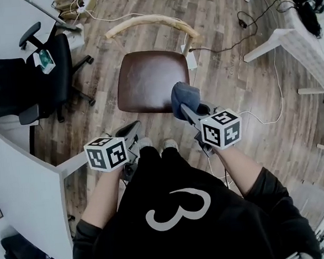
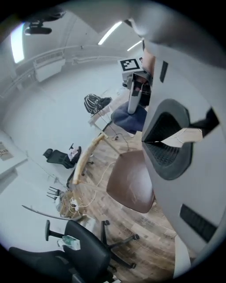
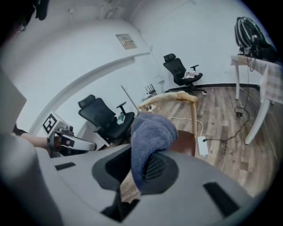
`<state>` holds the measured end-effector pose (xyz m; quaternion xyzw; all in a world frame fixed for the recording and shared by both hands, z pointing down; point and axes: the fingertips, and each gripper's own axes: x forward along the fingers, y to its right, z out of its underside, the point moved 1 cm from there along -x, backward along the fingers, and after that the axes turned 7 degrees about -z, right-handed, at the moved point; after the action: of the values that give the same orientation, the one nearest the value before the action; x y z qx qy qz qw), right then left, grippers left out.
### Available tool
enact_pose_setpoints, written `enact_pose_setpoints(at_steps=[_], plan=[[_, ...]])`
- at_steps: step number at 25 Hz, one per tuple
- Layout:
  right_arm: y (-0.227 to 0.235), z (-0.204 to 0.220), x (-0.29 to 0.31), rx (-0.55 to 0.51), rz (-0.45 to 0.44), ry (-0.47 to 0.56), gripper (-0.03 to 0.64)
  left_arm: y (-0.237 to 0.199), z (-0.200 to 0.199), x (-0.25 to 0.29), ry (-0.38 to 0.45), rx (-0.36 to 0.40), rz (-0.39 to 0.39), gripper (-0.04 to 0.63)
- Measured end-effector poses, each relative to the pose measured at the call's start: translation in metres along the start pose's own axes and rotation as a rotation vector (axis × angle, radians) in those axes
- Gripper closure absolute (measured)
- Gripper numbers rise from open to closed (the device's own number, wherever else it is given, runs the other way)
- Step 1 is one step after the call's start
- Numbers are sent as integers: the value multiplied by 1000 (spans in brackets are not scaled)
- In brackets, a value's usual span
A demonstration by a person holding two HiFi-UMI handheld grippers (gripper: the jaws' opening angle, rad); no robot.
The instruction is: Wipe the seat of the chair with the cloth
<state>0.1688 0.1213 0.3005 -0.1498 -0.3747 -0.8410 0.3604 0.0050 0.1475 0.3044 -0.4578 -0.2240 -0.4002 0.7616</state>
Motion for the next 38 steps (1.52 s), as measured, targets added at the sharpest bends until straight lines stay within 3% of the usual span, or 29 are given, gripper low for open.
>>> enact_pose_setpoints(at_steps=[4,12,22,26,31,38], plan=[[-60,-28,-55,-54,-83,81,566,47,-25,-62,114,-10,91,581],[-176,-37,-124,-130,-195,197,566,128,-40,-171,261,170,236,581],[-339,28,-183,-255,-198,293,566,162,48,-333,392,316,348,581],[-393,51,-200,-298,-201,341,566,157,83,-379,433,387,349,581],[-428,73,-219,-322,-182,390,566,163,117,-404,449,401,382,581],[-444,83,-236,-314,-160,459,568,168,133,-416,463,408,404,581]])
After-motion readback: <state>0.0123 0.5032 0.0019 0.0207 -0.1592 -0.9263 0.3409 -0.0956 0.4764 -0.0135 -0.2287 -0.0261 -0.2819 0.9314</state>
